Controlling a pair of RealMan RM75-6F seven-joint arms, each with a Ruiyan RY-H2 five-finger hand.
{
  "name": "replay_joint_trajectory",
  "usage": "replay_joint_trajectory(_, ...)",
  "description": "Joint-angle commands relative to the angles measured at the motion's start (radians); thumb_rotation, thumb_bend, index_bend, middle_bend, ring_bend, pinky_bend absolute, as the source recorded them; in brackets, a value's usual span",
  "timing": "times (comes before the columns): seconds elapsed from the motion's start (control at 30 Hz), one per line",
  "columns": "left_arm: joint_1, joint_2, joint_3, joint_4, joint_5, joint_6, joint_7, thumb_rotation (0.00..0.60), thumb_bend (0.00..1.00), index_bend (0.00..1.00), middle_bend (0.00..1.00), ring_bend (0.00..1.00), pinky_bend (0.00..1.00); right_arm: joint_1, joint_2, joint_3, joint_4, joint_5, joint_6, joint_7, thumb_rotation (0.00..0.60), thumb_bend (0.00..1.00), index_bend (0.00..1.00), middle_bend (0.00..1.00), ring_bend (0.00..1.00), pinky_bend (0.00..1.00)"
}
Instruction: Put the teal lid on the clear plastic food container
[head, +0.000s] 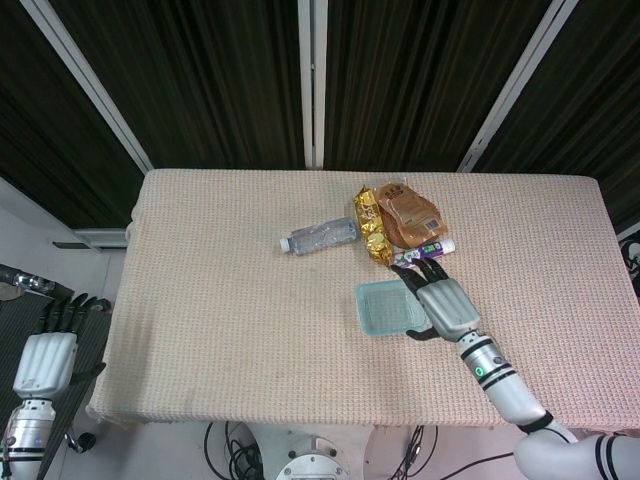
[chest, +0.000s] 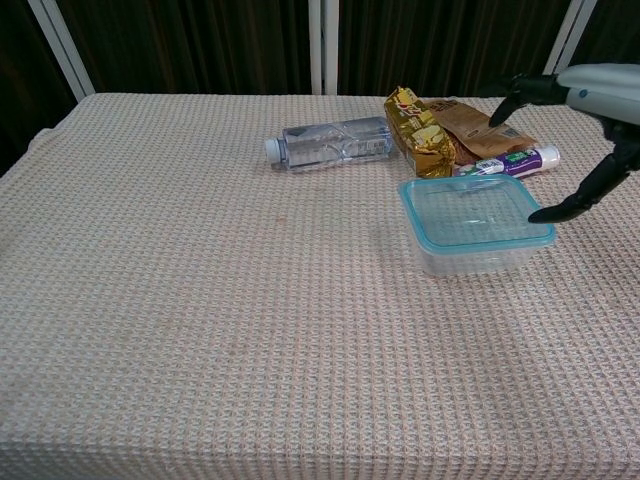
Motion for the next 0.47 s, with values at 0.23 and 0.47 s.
replay_joint_trajectory(0.23,-0.007,-0.023,-0.026,0.015,0.022,0.046,0.037,0.600,0.00,0.09,0.03,0.00,0.00,-0.310,0.070,-0.077,0.105,-0.295,0.449,0.215,0.600,0.02,0.00,0.03,0.00,0.00)
replay_joint_trajectory(0.47,-0.005,-0.033,-0.039,0.008,0.025,0.076,0.066,0.600,0.00,0.09,0.03,0.00,0.00,-0.416,0.079,-0.107,0.173,-0.340,0.520,0.328,0.600,0.02,0.00,0.02,0.00,0.00)
